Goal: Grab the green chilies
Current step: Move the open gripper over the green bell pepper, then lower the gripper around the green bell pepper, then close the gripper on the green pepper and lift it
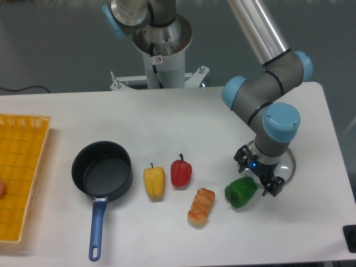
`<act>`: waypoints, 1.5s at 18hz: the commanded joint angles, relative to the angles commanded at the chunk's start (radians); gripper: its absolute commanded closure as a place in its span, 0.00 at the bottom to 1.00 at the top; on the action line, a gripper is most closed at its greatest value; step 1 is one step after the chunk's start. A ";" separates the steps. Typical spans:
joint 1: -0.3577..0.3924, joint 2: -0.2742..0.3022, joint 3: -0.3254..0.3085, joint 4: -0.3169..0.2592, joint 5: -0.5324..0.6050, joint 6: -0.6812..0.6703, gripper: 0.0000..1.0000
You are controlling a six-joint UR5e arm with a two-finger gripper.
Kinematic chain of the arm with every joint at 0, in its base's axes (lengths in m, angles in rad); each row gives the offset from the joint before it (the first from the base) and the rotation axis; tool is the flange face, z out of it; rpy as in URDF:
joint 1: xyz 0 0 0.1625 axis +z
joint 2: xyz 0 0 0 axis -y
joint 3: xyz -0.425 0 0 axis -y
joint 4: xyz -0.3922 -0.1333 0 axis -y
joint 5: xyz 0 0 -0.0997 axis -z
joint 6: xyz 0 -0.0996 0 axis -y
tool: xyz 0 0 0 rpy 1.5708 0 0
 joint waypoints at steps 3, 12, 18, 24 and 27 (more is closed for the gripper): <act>0.000 -0.002 0.000 0.000 0.000 0.000 0.00; -0.029 -0.037 0.008 0.044 0.002 -0.057 0.00; -0.034 -0.043 0.003 0.054 0.002 -0.063 0.00; -0.035 -0.041 0.000 0.054 0.006 -0.063 0.41; -0.037 -0.041 -0.002 0.055 0.011 -0.064 0.52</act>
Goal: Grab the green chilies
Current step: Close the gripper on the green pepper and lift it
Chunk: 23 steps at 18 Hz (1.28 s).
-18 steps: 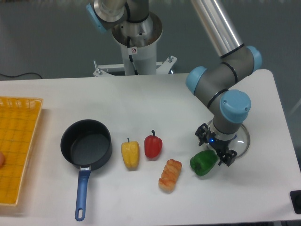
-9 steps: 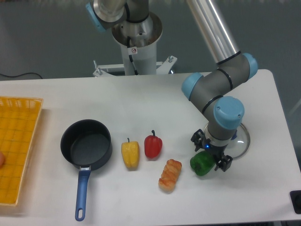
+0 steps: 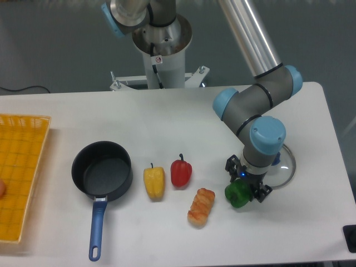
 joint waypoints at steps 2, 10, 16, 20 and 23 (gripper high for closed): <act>-0.002 0.000 0.000 -0.002 0.005 -0.002 0.59; -0.003 0.031 -0.003 -0.005 0.006 0.002 0.62; -0.006 0.101 -0.041 -0.009 0.057 0.011 0.62; -0.041 0.130 -0.054 -0.014 0.120 0.012 0.62; -0.049 0.155 -0.055 -0.018 0.121 0.012 0.61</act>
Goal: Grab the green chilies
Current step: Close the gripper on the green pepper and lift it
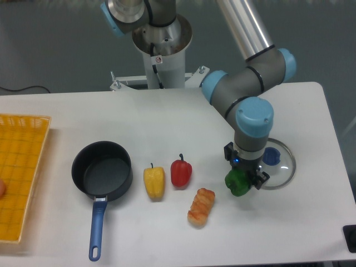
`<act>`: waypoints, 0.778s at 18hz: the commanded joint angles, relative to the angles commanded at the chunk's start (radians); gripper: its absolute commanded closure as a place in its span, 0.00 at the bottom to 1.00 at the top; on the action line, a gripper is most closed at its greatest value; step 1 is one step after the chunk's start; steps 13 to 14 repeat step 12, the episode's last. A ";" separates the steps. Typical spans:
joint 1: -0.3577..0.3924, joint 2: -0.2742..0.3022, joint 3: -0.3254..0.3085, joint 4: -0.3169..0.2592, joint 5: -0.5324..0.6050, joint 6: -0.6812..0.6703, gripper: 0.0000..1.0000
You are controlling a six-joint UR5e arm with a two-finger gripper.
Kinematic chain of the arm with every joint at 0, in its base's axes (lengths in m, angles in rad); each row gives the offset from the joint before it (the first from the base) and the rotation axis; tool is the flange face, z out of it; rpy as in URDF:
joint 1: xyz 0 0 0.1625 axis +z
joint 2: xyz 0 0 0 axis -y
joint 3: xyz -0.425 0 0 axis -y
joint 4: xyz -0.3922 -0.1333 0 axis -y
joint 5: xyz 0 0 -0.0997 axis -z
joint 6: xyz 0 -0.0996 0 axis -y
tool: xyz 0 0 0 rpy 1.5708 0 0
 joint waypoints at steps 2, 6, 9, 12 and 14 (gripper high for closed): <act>0.000 0.011 -0.003 -0.020 0.003 0.000 0.61; 0.000 0.026 -0.002 -0.035 0.040 0.014 0.62; 0.000 0.028 -0.002 -0.035 0.041 0.014 0.61; 0.000 0.029 -0.002 -0.037 0.040 0.014 0.62; 0.000 0.029 -0.002 -0.037 0.040 0.014 0.62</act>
